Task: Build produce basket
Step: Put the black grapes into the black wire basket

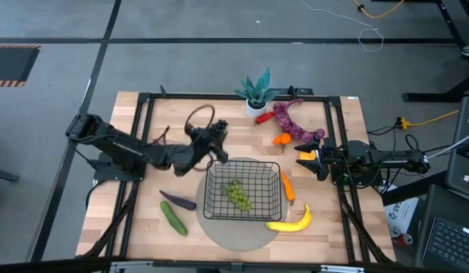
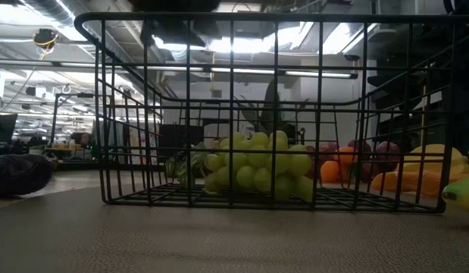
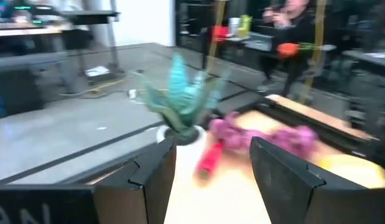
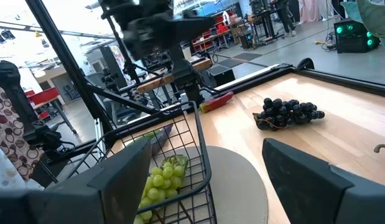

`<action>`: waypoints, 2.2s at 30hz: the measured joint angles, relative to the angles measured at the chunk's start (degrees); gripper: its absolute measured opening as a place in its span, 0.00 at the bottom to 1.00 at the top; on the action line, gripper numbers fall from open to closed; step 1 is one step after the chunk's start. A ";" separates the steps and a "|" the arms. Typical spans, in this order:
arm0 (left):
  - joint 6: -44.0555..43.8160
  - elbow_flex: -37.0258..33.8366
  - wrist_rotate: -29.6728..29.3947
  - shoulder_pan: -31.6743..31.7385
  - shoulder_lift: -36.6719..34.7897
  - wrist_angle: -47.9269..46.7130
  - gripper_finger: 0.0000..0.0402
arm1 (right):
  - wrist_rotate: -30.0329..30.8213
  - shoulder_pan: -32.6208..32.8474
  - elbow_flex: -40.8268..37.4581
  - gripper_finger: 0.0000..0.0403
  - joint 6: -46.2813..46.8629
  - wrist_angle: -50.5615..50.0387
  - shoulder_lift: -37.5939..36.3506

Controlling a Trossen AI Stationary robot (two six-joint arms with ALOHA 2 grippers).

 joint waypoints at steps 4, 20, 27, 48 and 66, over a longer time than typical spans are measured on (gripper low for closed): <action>-2.99 0.02 8.46 8.10 -0.02 -5.05 0.49 | 0.00 0.00 0.00 0.77 0.04 0.01 0.00; -20.97 0.03 50.14 34.06 -4.17 -36.50 0.49 | 0.00 0.02 0.00 0.77 0.07 0.02 -0.01; -22.55 0.00 58.18 40.36 -0.37 -38.00 0.49 | 0.15 0.00 0.00 0.77 -0.05 0.02 -0.01; -21.34 0.07 64.00 36.38 14.11 -34.85 0.51 | 0.11 0.00 0.00 0.77 -1.41 0.04 0.00; -18.85 0.04 56.46 34.47 17.24 -32.42 0.28 | 0.00 0.02 0.00 0.77 1.64 0.04 0.00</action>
